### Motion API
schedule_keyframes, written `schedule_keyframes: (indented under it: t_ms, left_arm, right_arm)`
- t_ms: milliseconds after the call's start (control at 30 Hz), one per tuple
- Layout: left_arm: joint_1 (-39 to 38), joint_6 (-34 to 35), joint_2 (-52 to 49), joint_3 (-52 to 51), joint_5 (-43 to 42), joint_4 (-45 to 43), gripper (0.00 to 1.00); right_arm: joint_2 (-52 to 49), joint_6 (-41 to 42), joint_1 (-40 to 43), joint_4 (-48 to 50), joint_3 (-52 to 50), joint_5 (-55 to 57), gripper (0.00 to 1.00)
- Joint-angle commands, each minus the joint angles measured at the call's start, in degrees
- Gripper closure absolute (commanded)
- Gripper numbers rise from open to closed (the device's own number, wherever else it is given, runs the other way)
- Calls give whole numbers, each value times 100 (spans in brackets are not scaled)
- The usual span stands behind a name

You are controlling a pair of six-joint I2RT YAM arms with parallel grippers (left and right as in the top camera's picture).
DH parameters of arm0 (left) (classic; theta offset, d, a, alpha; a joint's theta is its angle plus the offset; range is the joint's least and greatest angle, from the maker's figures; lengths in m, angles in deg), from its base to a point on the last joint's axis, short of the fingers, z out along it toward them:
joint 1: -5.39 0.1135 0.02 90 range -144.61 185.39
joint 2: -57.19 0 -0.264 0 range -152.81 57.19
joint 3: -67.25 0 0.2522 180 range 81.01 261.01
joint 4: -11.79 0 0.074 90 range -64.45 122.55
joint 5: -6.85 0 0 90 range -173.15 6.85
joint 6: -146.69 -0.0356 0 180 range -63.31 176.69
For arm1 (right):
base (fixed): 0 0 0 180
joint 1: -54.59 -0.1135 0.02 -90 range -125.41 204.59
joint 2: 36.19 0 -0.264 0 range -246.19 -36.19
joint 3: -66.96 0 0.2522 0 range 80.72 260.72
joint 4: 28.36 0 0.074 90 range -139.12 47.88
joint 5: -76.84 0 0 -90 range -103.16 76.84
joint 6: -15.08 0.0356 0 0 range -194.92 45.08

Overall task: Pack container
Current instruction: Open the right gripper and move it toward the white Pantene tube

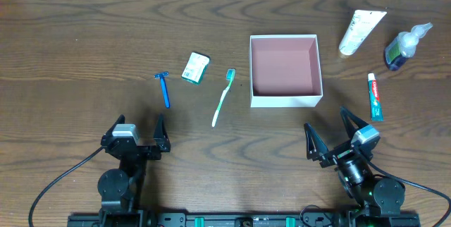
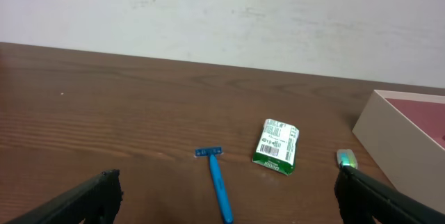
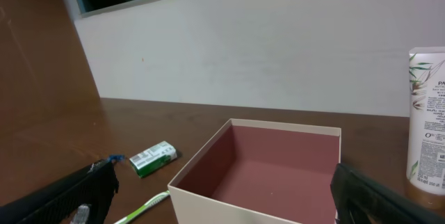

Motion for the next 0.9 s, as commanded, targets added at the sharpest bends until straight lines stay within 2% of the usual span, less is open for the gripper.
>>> schedule_keyframes:
  t_ms: [0, 533, 867]
  left_arm:
    - [33, -33, 28, -101, -22, 192, 2]
    - [33, -33, 28, -101, -22, 192, 2]
    - [33, -33, 28, -101, -22, 192, 2]
  right_arm:
    - [31, 46, 52, 20, 79, -55, 1]
    - [31, -138, 52, -476, 402, -61, 1]
    - [-348, -654, 52, -1521, 1373, 129, 1]
